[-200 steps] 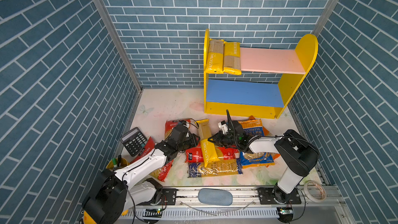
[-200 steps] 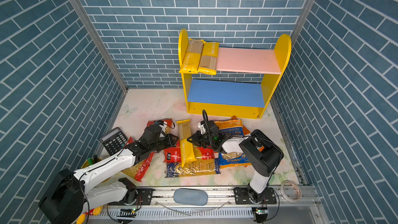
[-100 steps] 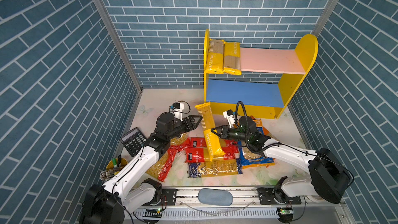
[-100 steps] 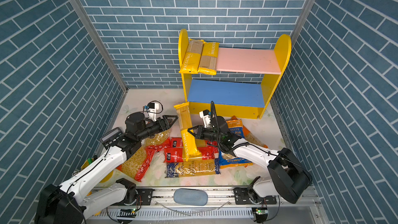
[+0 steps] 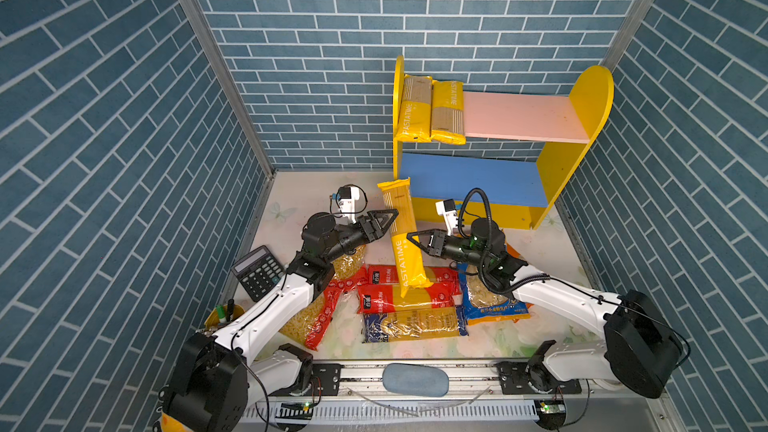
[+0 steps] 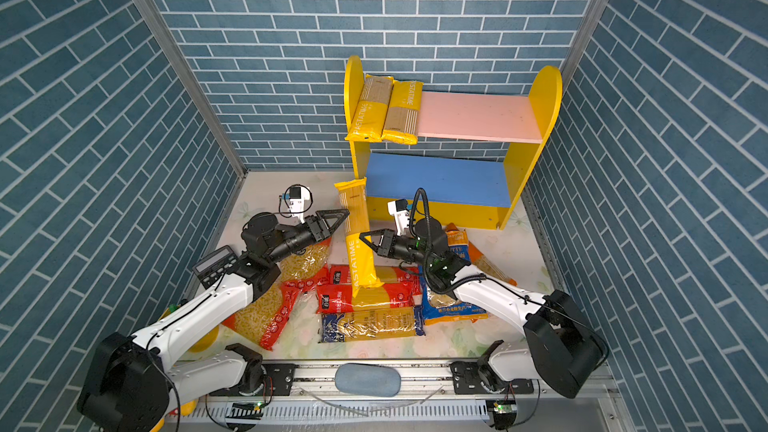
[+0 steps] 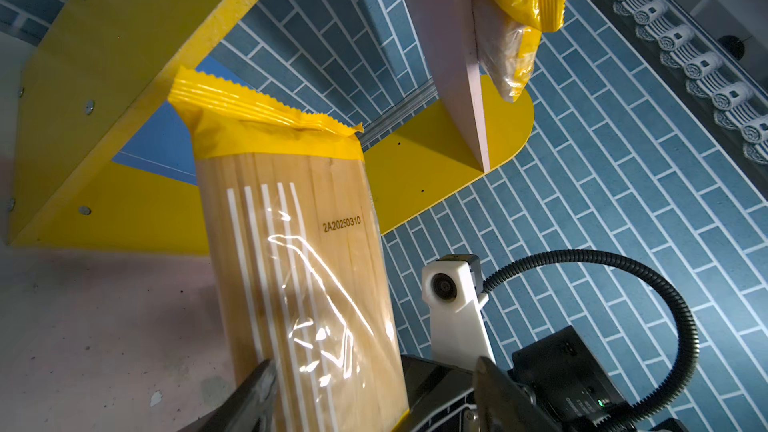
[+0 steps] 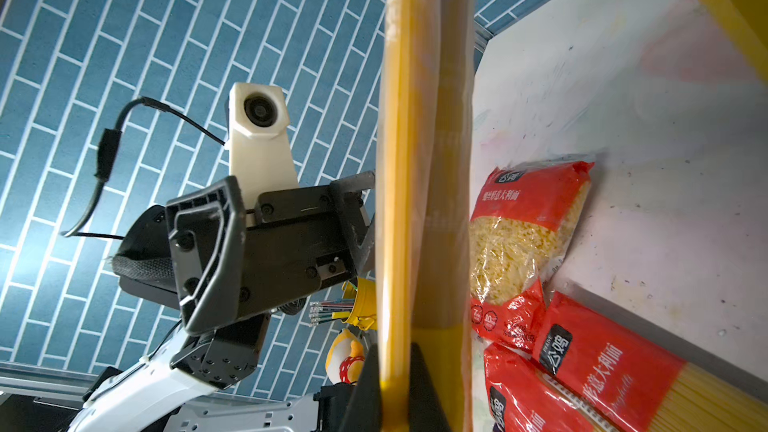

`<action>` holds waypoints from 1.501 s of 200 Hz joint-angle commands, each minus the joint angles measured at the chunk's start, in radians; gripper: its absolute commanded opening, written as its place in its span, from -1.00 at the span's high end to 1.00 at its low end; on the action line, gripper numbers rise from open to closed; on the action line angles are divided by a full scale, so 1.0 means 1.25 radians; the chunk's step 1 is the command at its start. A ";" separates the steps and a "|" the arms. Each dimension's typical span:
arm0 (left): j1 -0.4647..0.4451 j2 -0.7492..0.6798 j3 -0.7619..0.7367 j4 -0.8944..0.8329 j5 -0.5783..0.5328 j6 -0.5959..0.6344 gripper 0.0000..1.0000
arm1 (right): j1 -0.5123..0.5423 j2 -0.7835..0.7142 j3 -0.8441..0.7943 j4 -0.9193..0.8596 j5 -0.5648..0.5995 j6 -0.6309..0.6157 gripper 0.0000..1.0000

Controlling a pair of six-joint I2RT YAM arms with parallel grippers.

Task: Place and organize the pasta boxes and bags onto the shelf
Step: 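Lift the upright pack above the pile with both grippers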

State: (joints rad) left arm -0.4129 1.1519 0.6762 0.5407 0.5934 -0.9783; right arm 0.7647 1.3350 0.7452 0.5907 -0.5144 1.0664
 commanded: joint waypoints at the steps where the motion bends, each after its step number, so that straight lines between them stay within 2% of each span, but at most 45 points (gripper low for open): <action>1: -0.007 -0.003 -0.003 0.018 0.027 0.002 -0.49 | 0.006 -0.052 0.089 0.184 -0.056 0.018 1.00; 35: 0.004 -0.044 0.015 -0.087 0.018 0.064 -0.51 | -0.002 -0.083 0.102 0.091 -0.047 -0.038 1.00; 62: 0.006 -0.068 0.015 -0.154 0.000 0.112 -0.54 | -0.016 -0.098 0.108 0.084 -0.048 -0.040 1.00; 81: 0.004 -0.060 0.015 -0.130 0.008 0.101 -0.55 | -0.016 -0.088 0.125 0.085 -0.066 -0.032 1.00; 110: -0.006 -0.037 0.015 -0.051 0.032 0.077 -0.53 | -0.008 -0.049 0.120 0.172 -0.083 0.036 1.00; 154: -0.017 -0.029 0.035 0.004 0.036 0.076 -0.37 | -0.008 -0.022 0.117 0.237 -0.103 0.088 1.00; 177: -0.018 -0.012 0.052 0.021 0.042 0.077 -0.21 | -0.007 -0.004 0.115 0.255 -0.124 0.106 1.00; 193: -0.018 0.005 0.064 0.037 0.043 0.073 0.00 | -0.012 0.009 0.105 0.271 -0.128 0.122 1.00; 221: -0.018 0.032 0.070 0.093 0.045 0.042 0.14 | -0.015 0.037 0.095 0.344 -0.132 0.175 1.00; 260: -0.018 0.048 0.067 0.130 0.055 0.019 0.57 | -0.019 0.034 0.077 0.317 -0.122 0.171 1.00; 280: -0.018 0.040 0.062 0.131 0.051 0.023 0.81 | -0.020 0.019 0.076 0.260 -0.117 0.139 0.72; 300: -0.018 0.033 0.066 0.139 0.046 0.019 0.93 | -0.021 0.000 0.071 0.188 -0.097 0.097 0.41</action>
State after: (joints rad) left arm -0.4229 1.2068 0.7368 0.6266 0.6170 -0.9707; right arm 0.7261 1.3987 0.8116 0.7849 -0.6300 1.2144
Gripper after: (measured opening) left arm 0.304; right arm 0.228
